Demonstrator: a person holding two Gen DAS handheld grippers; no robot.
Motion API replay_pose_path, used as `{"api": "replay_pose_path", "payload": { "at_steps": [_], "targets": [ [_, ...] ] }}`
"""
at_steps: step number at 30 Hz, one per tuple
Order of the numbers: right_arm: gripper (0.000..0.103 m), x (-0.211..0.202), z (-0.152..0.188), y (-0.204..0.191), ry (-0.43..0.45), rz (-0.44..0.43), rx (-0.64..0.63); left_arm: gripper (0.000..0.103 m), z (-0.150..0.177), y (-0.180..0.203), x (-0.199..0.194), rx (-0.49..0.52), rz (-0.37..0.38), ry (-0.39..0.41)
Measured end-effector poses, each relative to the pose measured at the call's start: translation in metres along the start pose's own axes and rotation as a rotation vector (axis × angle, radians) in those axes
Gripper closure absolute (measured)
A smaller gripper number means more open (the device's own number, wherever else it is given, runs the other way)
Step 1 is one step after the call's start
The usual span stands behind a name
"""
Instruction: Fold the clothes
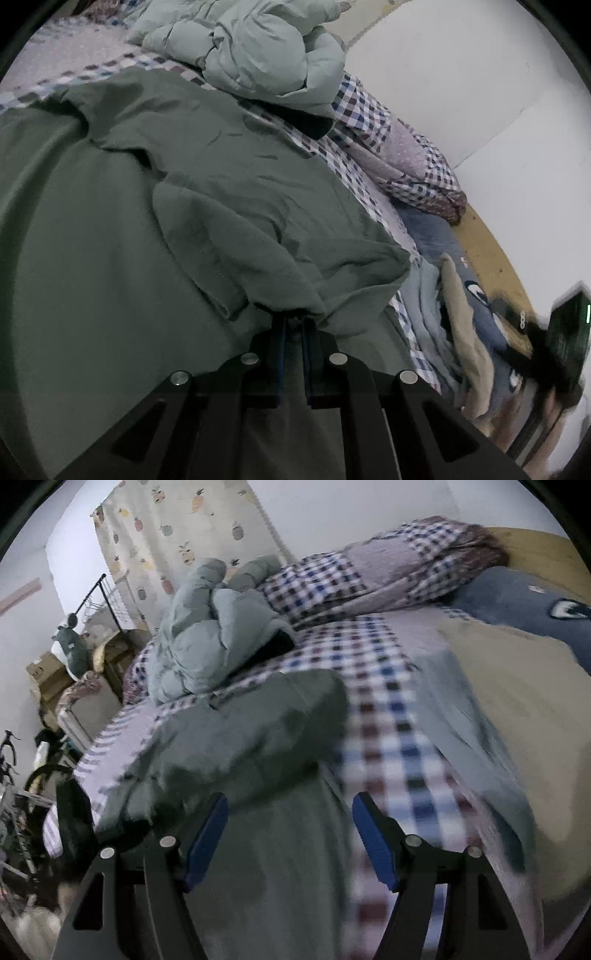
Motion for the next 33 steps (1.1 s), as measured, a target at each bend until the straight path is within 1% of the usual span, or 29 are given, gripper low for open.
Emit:
{"api": "replay_pose_path", "payload": {
  "at_steps": [4, 6, 7, 8, 9, 10, 11, 12, 15, 20, 22, 23, 24, 25, 26, 29, 31, 33],
  "targets": [
    [0.029, 0.038, -0.048, -0.011, -0.047, 0.010, -0.016, 0.096, 0.000, 0.002, 0.002, 0.018, -0.021, 0.009],
    [0.031, 0.060, -0.067, -0.020, -0.090, -0.010, -0.011, 0.096, 0.000, 0.002, 0.003, 0.019, -0.027, 0.013],
    [0.034, 0.069, -0.072, -0.025, -0.112, -0.024, -0.010, 0.096, 0.000, 0.002, 0.003, 0.020, -0.030, 0.014],
    [0.041, 0.080, -0.075, -0.029, -0.144, -0.029, -0.010, 0.096, 0.000, 0.002, 0.004, 0.021, -0.034, 0.016],
    [0.045, 0.094, -0.078, -0.031, -0.186, -0.025, -0.012, 0.096, 0.000, 0.002, 0.005, 0.027, -0.039, 0.018],
    [0.053, 0.106, -0.079, -0.033, -0.225, -0.016, -0.014, 0.096, 0.001, 0.003, 0.005, 0.033, -0.046, 0.022],
    [0.056, 0.116, -0.078, -0.032, -0.266, 0.005, -0.011, 0.096, 0.001, 0.004, 0.006, 0.037, -0.051, 0.025],
    [0.058, 0.127, -0.077, -0.030, -0.308, 0.042, -0.009, 0.096, 0.002, 0.004, 0.006, 0.036, -0.053, 0.026],
    [0.058, 0.145, -0.072, -0.028, -0.390, 0.123, -0.026, 0.096, 0.002, 0.004, 0.006, 0.031, -0.058, 0.029],
    [0.059, 0.156, -0.062, -0.020, -0.458, 0.216, -0.031, 0.096, 0.003, 0.003, 0.007, 0.023, -0.065, 0.033],
    [0.059, 0.163, -0.057, -0.011, -0.487, 0.274, -0.030, 0.096, 0.002, 0.003, 0.008, 0.019, -0.068, 0.032],
    [0.060, 0.166, -0.055, -0.007, -0.497, 0.294, -0.026, 0.096, 0.001, 0.003, 0.008, 0.014, -0.067, 0.030],
    [0.064, 0.168, -0.055, -0.004, -0.501, 0.302, -0.018, 0.096, 0.001, 0.002, 0.008, 0.010, -0.067, 0.028],
    [0.086, 0.171, -0.055, -0.001, -0.505, 0.309, -0.010, 0.096, 0.000, 0.002, 0.008, 0.007, -0.068, 0.028],
    [0.099, 0.173, -0.055, 0.002, -0.509, 0.317, -0.001, 0.096, -0.001, 0.002, 0.008, 0.005, -0.068, 0.027],
    [0.100, 0.176, -0.069, -0.003, -0.477, 0.304, -0.021, 0.096, -0.005, 0.001, 0.006, 0.007, -0.080, 0.038],
    [0.100, 0.172, -0.089, -0.015, -0.427, 0.277, -0.040, 0.096, -0.011, 0.000, 0.003, 0.011, -0.097, 0.055],
    [0.100, 0.165, -0.109, -0.029, -0.369, 0.249, -0.063, 0.096, -0.021, 0.000, -0.002, 0.032, -0.115, 0.093]
  ]
}}
Point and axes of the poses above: each gripper's, at about its wrist camera, not at the fingertips, and x roughly the way its jaws point, y to its right, z to its underside, the point moved 10 cm from there along x, roughly the way its jaws point, and after that the axes turned 2 degrees about x, right-handed, at the moved point
